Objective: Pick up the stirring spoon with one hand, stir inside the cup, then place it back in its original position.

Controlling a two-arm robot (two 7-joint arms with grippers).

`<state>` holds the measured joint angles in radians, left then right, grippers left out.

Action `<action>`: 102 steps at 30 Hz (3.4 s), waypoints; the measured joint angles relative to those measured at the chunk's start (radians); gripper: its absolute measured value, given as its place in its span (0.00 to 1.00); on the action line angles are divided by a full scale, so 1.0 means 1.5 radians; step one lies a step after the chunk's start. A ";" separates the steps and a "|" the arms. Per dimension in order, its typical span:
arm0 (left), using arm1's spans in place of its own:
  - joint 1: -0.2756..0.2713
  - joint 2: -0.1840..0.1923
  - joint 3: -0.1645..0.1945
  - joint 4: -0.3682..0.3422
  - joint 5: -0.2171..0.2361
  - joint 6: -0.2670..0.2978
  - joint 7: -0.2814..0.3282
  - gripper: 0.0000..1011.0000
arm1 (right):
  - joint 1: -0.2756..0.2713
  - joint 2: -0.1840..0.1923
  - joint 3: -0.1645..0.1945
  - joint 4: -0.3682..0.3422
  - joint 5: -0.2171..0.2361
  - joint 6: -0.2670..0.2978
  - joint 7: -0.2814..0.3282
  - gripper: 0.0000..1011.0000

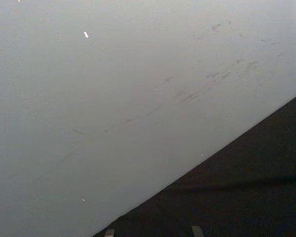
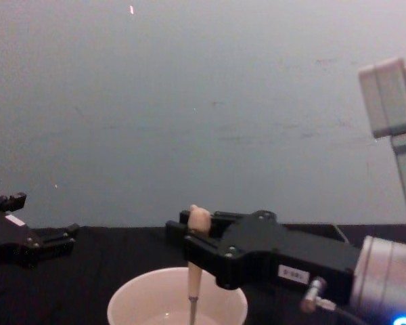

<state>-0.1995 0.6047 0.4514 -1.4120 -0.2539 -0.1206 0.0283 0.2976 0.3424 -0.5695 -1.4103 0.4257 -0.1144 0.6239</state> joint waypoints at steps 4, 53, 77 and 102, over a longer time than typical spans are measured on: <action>0.000 0.000 0.000 0.000 0.000 0.000 0.000 0.99 | 0.011 -0.014 -0.006 0.015 -0.004 -0.003 -0.004 0.21; 0.000 0.000 0.000 0.000 0.000 0.000 0.000 0.99 | -0.001 -0.011 0.002 -0.002 0.001 0.009 -0.013 0.21; 0.000 0.000 0.000 0.000 0.000 0.000 0.000 0.99 | 0.043 -0.051 0.017 0.071 -0.031 -0.013 -0.048 0.21; 0.000 0.000 0.000 0.000 0.000 0.000 0.000 0.99 | -0.021 0.010 0.024 -0.018 -0.003 0.010 -0.015 0.21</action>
<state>-0.1996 0.6047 0.4514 -1.4120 -0.2540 -0.1205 0.0283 0.2668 0.3573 -0.5329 -1.4367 0.4218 -0.0990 0.6020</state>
